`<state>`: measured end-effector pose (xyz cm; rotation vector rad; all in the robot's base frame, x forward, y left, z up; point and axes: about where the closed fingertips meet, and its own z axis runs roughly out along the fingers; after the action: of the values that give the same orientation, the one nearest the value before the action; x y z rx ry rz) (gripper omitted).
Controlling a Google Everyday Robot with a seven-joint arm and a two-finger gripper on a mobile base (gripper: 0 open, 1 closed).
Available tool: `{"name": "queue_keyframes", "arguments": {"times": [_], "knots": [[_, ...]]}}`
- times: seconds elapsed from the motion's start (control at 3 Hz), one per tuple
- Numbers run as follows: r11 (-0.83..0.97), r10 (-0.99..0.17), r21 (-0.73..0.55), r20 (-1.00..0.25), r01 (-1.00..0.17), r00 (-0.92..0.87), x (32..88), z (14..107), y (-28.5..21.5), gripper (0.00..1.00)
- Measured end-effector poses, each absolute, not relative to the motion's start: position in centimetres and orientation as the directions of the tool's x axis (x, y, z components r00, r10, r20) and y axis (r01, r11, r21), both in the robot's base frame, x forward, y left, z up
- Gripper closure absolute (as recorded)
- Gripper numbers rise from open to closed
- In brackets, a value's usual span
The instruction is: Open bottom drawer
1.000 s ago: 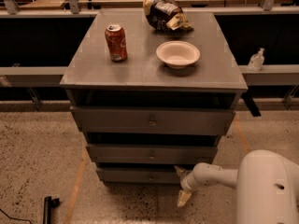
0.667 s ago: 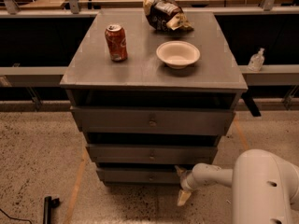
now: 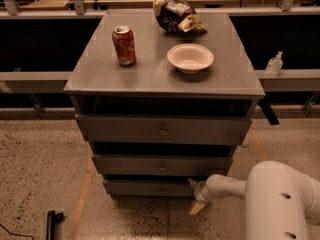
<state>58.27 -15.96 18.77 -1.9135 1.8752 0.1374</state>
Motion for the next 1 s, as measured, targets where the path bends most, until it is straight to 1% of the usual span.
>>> {"name": "queue_keyframes", "arguments": {"times": [0.33,1.0], "knots": [[0.025,-0.917,-0.235,-0.392,-0.972,0.071,58.81,18.22,-15.67,0.49],[0.02,-0.913,-0.204,-0.403,-0.979,0.065,58.71,18.05,-15.54,0.95]]}}
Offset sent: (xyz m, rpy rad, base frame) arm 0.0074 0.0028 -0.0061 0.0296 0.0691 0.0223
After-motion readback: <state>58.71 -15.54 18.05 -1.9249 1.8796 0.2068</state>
